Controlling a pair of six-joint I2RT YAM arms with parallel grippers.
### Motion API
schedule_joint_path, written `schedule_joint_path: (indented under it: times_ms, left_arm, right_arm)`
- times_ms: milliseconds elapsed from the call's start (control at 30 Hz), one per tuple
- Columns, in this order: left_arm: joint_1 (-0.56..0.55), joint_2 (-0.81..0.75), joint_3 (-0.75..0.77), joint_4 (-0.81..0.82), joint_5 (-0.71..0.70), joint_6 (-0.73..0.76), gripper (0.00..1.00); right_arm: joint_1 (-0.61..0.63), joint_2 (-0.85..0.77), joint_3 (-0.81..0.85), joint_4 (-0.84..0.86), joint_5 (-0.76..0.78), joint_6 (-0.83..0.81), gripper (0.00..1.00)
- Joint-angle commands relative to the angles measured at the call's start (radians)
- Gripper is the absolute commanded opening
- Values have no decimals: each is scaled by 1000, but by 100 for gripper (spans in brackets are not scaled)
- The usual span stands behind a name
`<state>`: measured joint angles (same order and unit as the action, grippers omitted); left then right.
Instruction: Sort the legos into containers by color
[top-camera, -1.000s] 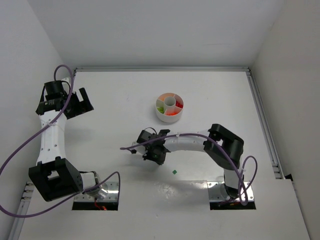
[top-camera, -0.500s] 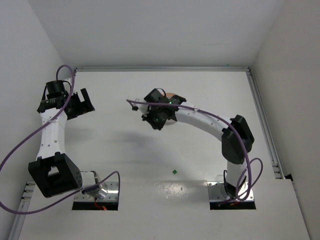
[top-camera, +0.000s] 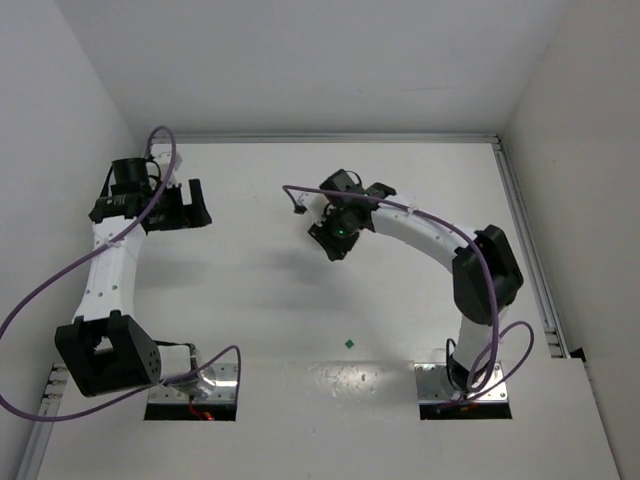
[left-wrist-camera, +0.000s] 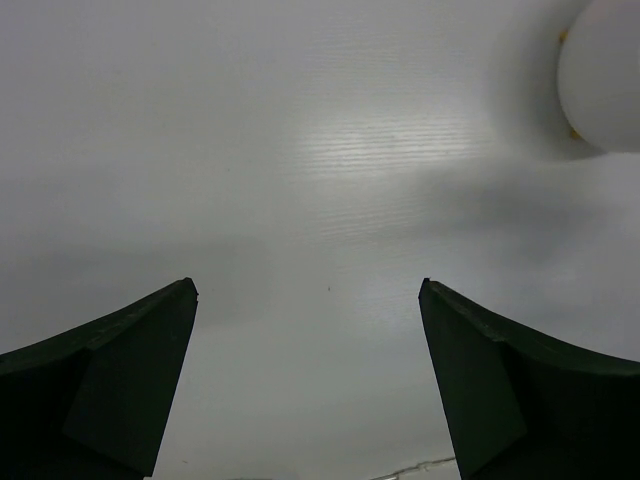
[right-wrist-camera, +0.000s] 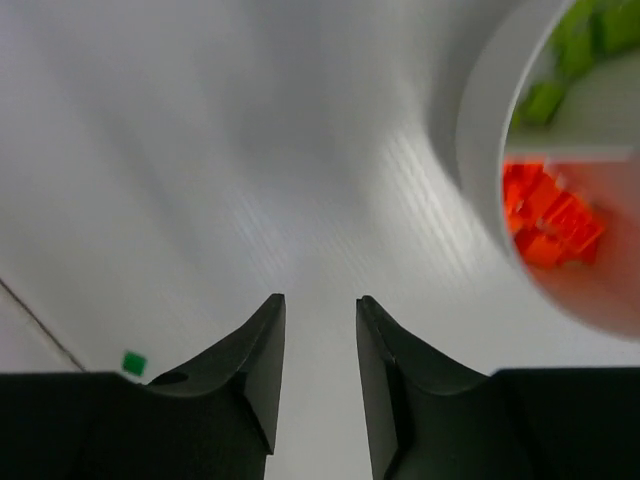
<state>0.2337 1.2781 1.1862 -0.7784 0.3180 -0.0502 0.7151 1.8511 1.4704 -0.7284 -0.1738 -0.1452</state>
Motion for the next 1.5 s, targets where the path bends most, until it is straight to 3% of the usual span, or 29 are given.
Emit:
schedule_joint_path:
  times_ms: [0, 33, 200, 367, 500, 633, 933, 1200, 1467]
  left_arm:
    - [-77, -80, 6, 10, -11, 82, 100]
    - [-77, -80, -3, 10, -20, 96, 100]
    - [-106, -69, -23, 19, -30, 121, 100]
    - [-128, -48, -13, 28, -50, 121, 100]
    - [-128, -37, -2, 28, -73, 121, 100]
    - [-128, -59, -2, 28, -114, 101, 100]
    - [-128, -89, -33, 28, -125, 101, 100]
    - [-128, -80, -33, 28, -134, 101, 100]
    - [-128, -71, -33, 37, -134, 101, 100]
  right_arm:
    - [-17, -128, -189, -74, -82, -137, 35]
    - [-3, -156, -235, -84, -82, -202, 40]
    - [73, -288, -465, -117, -122, -312, 45]
    - [245, -297, -530, -98, -159, -323, 56]
    - [383, -279, -552, -14, -98, -284, 63]
    - [470, -253, -573, 56, 5, -229, 63]
    - [521, -253, -663, 263, 229, -266, 61]
    - [521, -224, -673, 300, 237, -310, 60]
    - [531, -214, -693, 271, 184, -310, 44]
